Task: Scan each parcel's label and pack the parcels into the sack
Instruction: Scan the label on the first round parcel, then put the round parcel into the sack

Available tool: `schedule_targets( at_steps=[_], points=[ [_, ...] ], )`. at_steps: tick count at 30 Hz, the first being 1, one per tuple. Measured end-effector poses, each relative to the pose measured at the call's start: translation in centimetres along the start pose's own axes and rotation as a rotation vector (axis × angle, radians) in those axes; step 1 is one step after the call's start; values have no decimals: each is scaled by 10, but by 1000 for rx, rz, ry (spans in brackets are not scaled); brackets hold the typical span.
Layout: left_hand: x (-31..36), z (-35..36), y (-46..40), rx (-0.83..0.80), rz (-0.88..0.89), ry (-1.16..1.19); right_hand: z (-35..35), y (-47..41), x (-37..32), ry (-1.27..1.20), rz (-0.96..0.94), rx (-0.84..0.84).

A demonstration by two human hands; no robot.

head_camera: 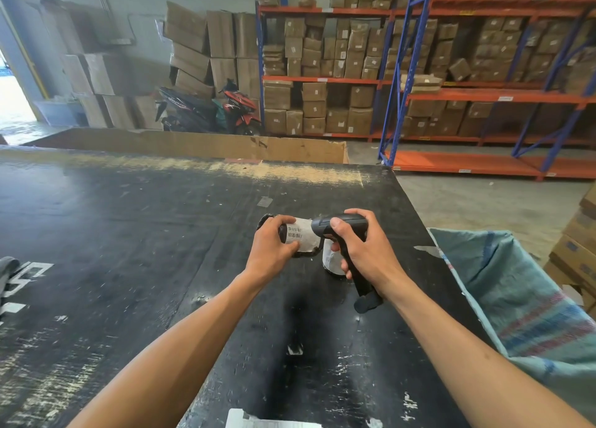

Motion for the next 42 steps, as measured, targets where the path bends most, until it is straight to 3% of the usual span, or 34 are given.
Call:
schedule_targets(
  at_steps=[7,14,23,31,34,36,40,42],
  points=[
    [-3,4,-3,-5,-7,-3,-5,-1,8,30,32,19],
    [-6,12,-2,-19,-3,6,-33,7,45,277,157,99],
    [-4,17,0,-24,15,66,-60,58,139,518,471,36],
    [11,16,5,-29,29,237,-69,67,160,544,534,18],
    [22,20,1,-67,5,334,-77,64,158,742,548,-73],
    [32,26,-3,-98,-4,383,-89,55,149,876,481,-80],
    [57,52,-6,-202,23,380,-112,30,98,574,95,88],
    [69,70,-5,-267,28,379,-124,19,63,543,-130,94]
  ],
)
Point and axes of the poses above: each hand's wrist, its own y-axis away from the middle knuckle, its own z-axis out of the palm, x = y × z, the point moved 10 cm from there along -y, towards the middle knuckle, and after that the axes turned 14 degrees about -z, right-handed, at the moved point
